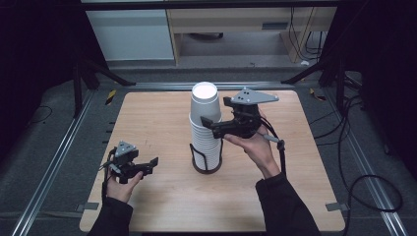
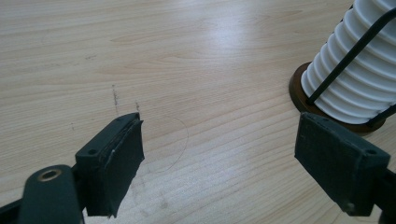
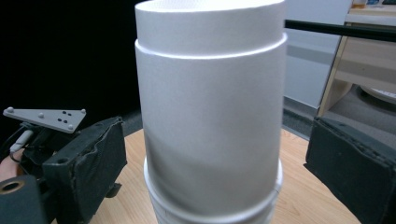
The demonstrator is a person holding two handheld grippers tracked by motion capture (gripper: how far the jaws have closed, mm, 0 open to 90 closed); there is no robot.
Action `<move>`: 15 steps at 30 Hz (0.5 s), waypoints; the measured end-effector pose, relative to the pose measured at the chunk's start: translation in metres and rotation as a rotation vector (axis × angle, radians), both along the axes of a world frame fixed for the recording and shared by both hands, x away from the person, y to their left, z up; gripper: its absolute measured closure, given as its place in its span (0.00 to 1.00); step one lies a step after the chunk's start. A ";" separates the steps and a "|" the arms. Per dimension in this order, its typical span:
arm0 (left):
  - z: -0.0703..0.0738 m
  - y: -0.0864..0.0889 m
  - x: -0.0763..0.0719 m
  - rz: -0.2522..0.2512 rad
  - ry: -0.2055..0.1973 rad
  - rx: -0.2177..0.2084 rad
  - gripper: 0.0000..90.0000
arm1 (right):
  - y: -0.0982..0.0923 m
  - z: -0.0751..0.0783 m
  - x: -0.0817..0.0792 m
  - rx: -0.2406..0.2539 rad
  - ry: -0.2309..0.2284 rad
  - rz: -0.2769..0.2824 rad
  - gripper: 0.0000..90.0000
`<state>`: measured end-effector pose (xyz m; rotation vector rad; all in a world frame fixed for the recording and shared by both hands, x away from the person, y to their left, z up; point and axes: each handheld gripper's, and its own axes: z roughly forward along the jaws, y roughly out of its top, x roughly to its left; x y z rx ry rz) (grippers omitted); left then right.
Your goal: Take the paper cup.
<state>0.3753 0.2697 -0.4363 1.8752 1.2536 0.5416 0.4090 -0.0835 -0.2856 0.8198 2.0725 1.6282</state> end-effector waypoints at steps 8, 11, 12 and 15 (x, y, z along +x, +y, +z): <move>0.000 0.001 0.000 0.003 0.001 -0.004 0.17 | 0.013 -0.006 0.012 -0.006 0.010 0.001 0.05; 0.000 0.001 0.000 0.002 0.001 -0.004 0.17 | 0.017 -0.009 0.016 -0.009 0.012 -0.003 0.06; 0.000 0.001 0.000 0.002 0.002 -0.004 0.17 | 0.018 -0.009 0.017 -0.010 0.010 -0.003 0.06; -0.001 0.000 0.001 0.000 0.005 0.000 0.17 | 0.021 -0.011 0.019 -0.004 0.009 -0.004 0.05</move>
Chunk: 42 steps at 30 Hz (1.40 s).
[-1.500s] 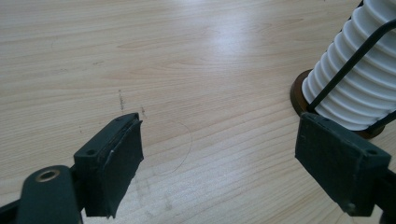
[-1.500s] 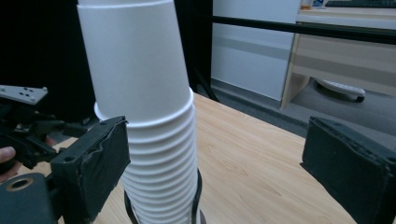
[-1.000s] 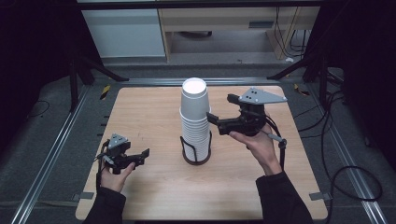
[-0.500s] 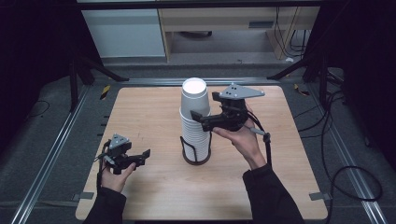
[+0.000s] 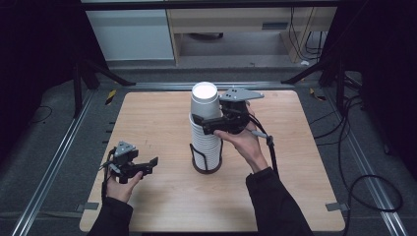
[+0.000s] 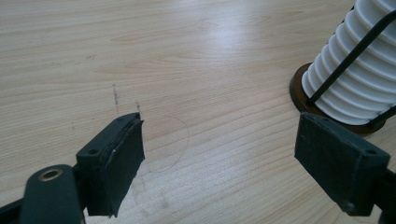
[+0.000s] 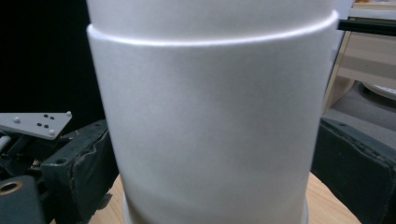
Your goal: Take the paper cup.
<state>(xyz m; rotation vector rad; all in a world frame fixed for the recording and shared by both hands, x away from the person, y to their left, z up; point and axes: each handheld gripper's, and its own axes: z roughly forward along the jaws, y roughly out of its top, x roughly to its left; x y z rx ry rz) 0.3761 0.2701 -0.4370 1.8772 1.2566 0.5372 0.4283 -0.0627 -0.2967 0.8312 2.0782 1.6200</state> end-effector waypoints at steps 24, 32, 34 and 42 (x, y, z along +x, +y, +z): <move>-0.002 0.000 0.001 -0.001 0.011 0.006 0.17 | 0.006 0.006 -0.001 0.003 -0.050 -0.001 0.15; -0.003 -0.001 0.001 -0.003 0.012 0.005 0.17 | 0.004 0.020 -0.003 -0.011 -0.060 -0.001 0.17; -0.003 0.000 0.001 -0.002 0.013 0.004 0.17 | 0.004 0.026 -0.004 -0.012 -0.069 0.002 0.17; -0.001 0.000 0.000 -0.003 0.013 0.000 0.17 | 0.001 0.044 -0.008 0.001 -0.090 0.006 0.18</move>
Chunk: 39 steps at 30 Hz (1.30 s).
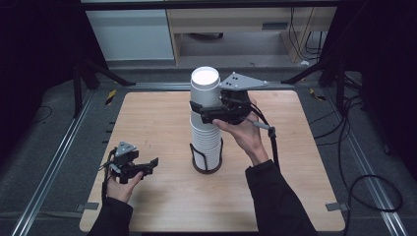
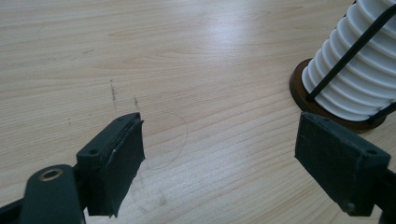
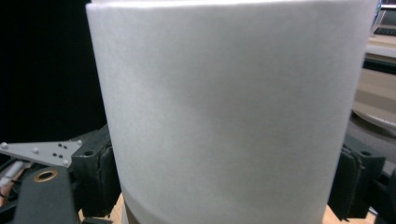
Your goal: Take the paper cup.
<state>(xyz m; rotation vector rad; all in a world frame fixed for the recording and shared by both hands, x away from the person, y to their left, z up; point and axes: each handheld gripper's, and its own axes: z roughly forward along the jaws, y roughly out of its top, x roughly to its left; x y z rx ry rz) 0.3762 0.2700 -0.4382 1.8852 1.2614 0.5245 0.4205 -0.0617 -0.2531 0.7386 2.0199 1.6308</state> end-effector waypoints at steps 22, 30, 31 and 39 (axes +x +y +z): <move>0.002 -0.001 -0.001 -0.016 -0.004 -0.007 0.17 | -0.031 0.039 -0.017 0.010 -0.070 -0.007 0.18; 0.002 -0.002 -0.002 -0.024 -0.006 -0.004 0.17 | -0.053 0.030 -0.026 -0.015 -0.070 -0.006 0.18; 0.002 -0.002 -0.002 -0.025 -0.006 -0.003 0.17 | -0.059 0.028 -0.028 -0.015 -0.069 -0.011 0.18; 0.003 -0.005 -0.003 -0.047 -0.009 0.000 0.17 | -0.090 0.008 -0.037 -0.035 -0.043 -0.037 0.18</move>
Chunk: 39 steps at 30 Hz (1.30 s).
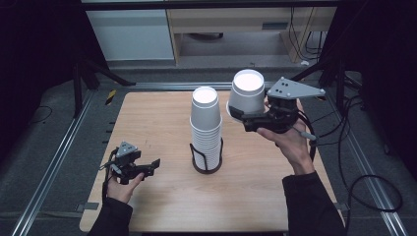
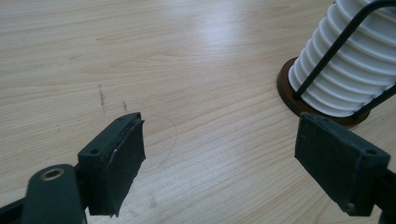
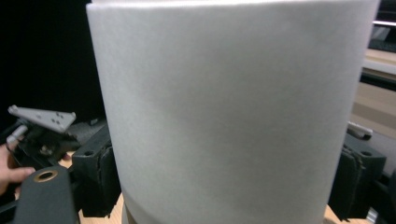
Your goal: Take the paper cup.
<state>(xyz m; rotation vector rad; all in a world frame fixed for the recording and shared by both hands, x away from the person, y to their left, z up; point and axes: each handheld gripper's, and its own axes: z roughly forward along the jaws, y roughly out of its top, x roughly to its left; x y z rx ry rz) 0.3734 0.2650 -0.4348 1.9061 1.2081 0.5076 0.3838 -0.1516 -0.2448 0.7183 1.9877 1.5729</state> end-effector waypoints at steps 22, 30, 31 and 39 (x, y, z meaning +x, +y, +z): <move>0.001 -0.009 -0.001 -0.083 0.008 0.010 0.17 | -0.035 -0.085 -0.009 -0.090 0.142 0.038 0.17; 0.004 -0.012 -0.003 -0.113 0.001 0.011 0.17 | -0.038 -0.105 -0.011 -0.119 0.177 0.073 0.17; 0.004 -0.012 -0.003 -0.116 0.001 0.010 0.17 | -0.038 -0.110 -0.011 -0.133 0.183 0.084 0.17; 0.006 -0.017 -0.005 -0.160 -0.007 0.018 0.17 | -0.033 -0.128 -0.013 -0.191 0.217 0.144 0.17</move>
